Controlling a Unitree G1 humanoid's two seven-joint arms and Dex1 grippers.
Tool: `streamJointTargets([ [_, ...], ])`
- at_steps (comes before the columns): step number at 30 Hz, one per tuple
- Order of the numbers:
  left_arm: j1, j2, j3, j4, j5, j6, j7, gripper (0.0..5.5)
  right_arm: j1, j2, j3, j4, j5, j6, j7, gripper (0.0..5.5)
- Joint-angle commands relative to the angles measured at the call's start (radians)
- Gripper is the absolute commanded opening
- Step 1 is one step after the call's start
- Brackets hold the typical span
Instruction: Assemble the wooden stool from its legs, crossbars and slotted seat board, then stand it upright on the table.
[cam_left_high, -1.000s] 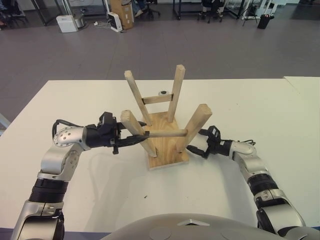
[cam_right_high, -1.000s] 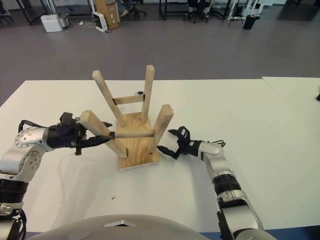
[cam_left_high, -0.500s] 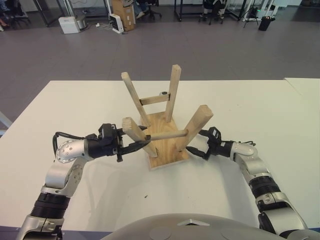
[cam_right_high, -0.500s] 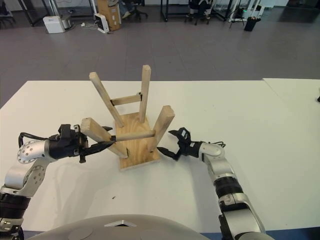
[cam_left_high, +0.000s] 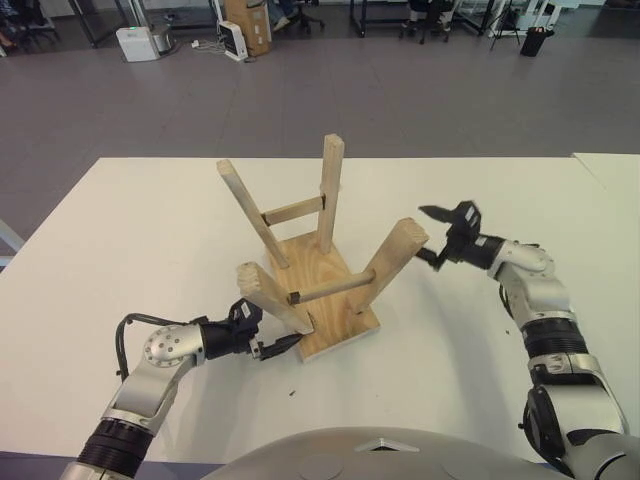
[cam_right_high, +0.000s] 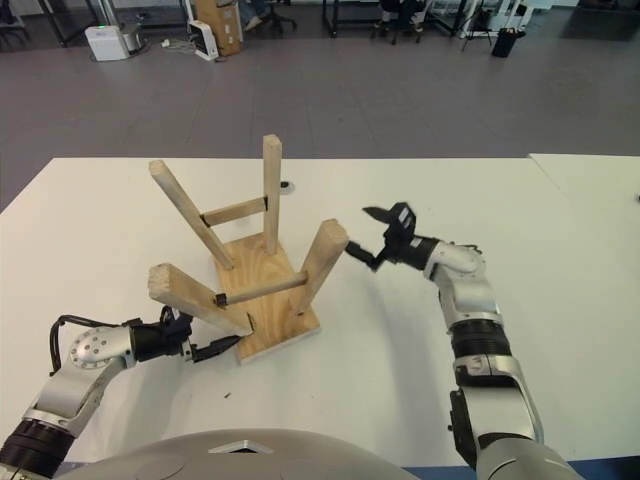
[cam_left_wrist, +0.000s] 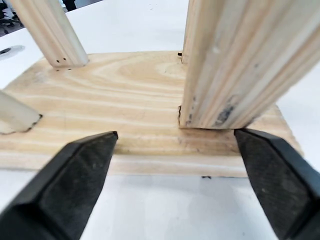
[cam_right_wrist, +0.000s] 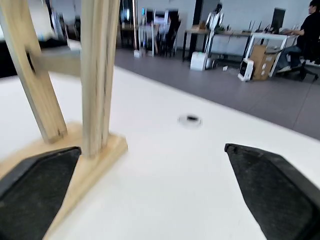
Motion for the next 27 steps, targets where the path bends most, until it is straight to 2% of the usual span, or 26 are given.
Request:
streamJointTargets([
  [1, -0.041, -0.056, -0.036, 0.029, 0.079, 0.029, 0.077, 4.91, -0.181, -0.017, -0.131, -0.36, 0.381, 0.318, -0.12, 5.4],
  [4, -0.075, -0.082, -0.062, 0.079, 0.123, 0.008, 0.096, 5.36, -0.221, -0.019, -0.164, -0.497, 0.593, 0.47, -0.2, 5.4],
  [6, -0.101, -0.094, -0.063, 0.147, 0.14, -0.023, 0.103, 5.36, -0.21, -0.037, -0.152, -0.557, 0.645, 0.525, -0.222, 5.4],
  [7, -0.125, -0.106, -0.062, 0.214, 0.151, -0.054, 0.11, 5.36, -0.189, -0.063, -0.107, -0.61, 0.6, 0.522, -0.21, 5.4],
  [10, -0.177, -0.134, -0.063, 0.356, 0.168, -0.131, 0.124, 5.36, -0.129, -0.112, 0.063, -0.73, 0.348, 0.41, -0.206, 5.4],
  [12, -0.196, -0.144, -0.067, 0.405, 0.17, -0.166, 0.126, 5.36, -0.103, -0.11, 0.119, -0.766, 0.255, 0.357, -0.22, 5.4],
  [15, -0.211, -0.179, -0.063, 0.474, 0.168, -0.227, 0.148, 5.36, -0.016, -0.062, 0.303, -0.805, -0.131, 0.166, -0.412, 5.4],
  [18, -0.204, -0.185, -0.063, 0.496, 0.165, -0.262, 0.148, 5.36, -0.003, -0.016, 0.414, -0.799, -0.32, 0.071, -0.492, 5.4],
  [22, -0.12, -0.157, -0.011, 0.438, 0.119, -0.282, 0.152, 5.36, 0.063, -0.015, 0.591, -0.692, -0.68, -0.027, -0.625, 5.4],
  [24, -0.102, -0.155, 0.001, 0.423, 0.115, -0.281, 0.151, 5.36, 0.082, -0.016, 0.624, -0.639, -0.778, -0.05, -0.655, 5.4],
  [27, -0.086, -0.162, 0.019, 0.437, 0.108, -0.298, 0.152, 5.36, 0.164, -0.058, 0.737, -0.509, -0.869, -0.01, -0.559, 5.4],
])
